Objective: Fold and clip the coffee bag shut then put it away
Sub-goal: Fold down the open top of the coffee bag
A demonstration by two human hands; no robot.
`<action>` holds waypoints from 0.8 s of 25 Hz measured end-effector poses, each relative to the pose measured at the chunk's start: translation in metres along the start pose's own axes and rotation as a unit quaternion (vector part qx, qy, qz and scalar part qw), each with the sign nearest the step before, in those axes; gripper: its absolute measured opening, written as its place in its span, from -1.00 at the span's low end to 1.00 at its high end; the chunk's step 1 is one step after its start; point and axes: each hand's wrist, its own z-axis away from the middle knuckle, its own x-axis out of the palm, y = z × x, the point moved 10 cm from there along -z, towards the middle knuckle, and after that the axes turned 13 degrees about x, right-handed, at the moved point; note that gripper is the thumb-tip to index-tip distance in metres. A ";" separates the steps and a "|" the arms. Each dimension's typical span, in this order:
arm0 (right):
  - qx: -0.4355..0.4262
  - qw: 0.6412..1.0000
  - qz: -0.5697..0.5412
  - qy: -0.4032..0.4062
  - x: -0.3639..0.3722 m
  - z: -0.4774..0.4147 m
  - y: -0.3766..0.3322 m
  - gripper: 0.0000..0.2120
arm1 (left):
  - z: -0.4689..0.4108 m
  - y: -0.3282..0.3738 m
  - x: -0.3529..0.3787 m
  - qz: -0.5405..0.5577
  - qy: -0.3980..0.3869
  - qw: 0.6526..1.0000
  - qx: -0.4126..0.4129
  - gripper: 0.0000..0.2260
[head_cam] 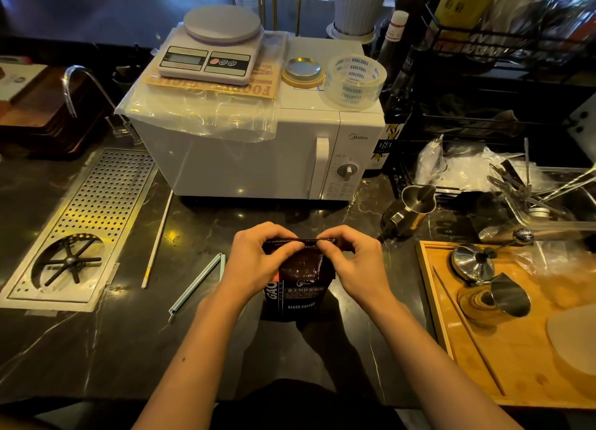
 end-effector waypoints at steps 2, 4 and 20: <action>0.001 1.000 -0.006 -0.019 0.001 0.000 -0.001 -0.92 | 0.000 0.000 -0.001 0.003 0.006 1.000 0.004 -0.95; -0.004 0.999 -0.010 -0.039 0.003 -0.001 -0.004 -0.91 | 0.000 0.001 -0.002 0.005 0.002 1.000 0.006 -0.95; -0.020 0.999 0.023 0.043 0.018 0.005 0.001 -0.91 | 0.018 -0.008 0.000 0.063 0.062 0.996 -0.030 -0.91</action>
